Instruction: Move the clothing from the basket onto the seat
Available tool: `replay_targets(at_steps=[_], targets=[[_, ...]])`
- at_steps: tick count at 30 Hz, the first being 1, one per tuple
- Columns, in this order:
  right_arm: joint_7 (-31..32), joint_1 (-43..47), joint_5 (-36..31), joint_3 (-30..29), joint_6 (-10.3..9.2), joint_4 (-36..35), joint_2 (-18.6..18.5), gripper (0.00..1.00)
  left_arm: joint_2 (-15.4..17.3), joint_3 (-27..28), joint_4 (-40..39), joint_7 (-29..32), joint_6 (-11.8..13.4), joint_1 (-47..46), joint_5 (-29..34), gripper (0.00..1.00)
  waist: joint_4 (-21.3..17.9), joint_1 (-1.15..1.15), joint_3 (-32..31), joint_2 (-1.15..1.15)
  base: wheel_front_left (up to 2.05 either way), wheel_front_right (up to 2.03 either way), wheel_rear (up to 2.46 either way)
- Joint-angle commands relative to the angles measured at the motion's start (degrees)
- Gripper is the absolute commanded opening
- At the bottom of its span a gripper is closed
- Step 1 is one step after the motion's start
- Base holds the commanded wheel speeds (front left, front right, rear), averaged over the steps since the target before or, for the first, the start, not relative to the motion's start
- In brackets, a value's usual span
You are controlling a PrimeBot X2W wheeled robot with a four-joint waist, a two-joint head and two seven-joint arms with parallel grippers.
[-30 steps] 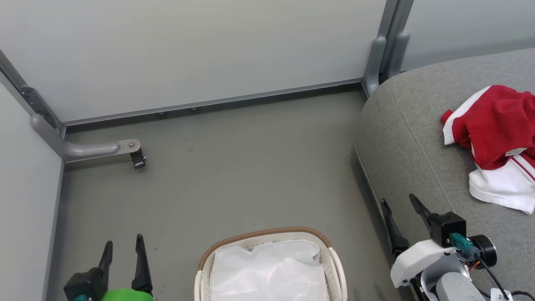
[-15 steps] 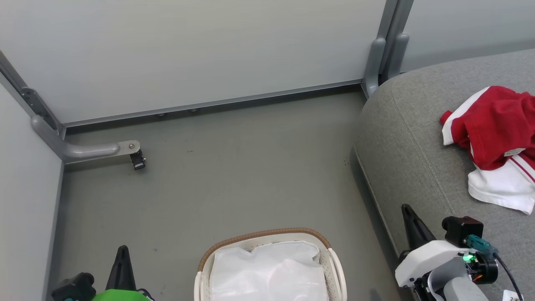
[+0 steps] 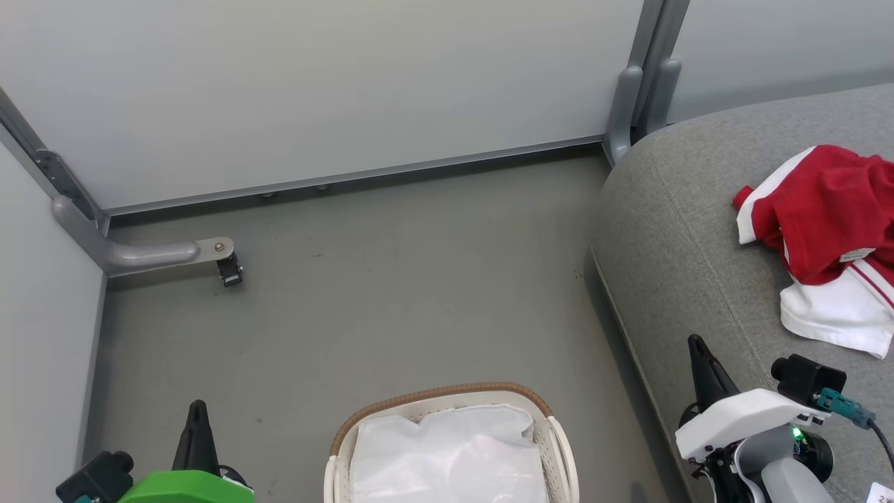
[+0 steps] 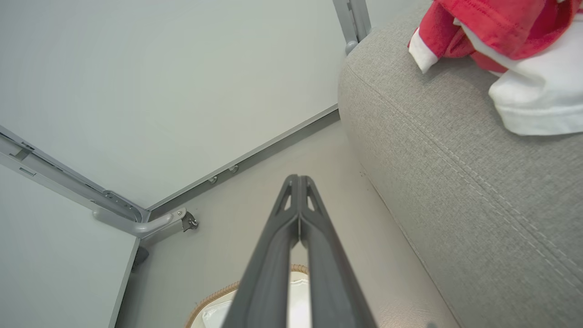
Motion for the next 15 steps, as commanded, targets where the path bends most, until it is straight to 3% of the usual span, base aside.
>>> replay_targets(at_steps=[1,15], targets=[[0.53,0.05,2.35,-0.45,-0.02,-1.23,-0.30,0.00,0.29,0.27,-1.12,0.43,-0.23,-1.82,-2.01,0.00,-0.01,0.00,-0.03,0.03,0.00,0.00,0.00],[3.43,0.39,13.90,-1.93,-0.03,-2.97,-0.31,0.00,0.35,0.93,-2.14,3.33,-0.54,-3.04,-12.47,0.00,-0.14,0.00,-0.33,0.05,0.00,0.00,0.00]])
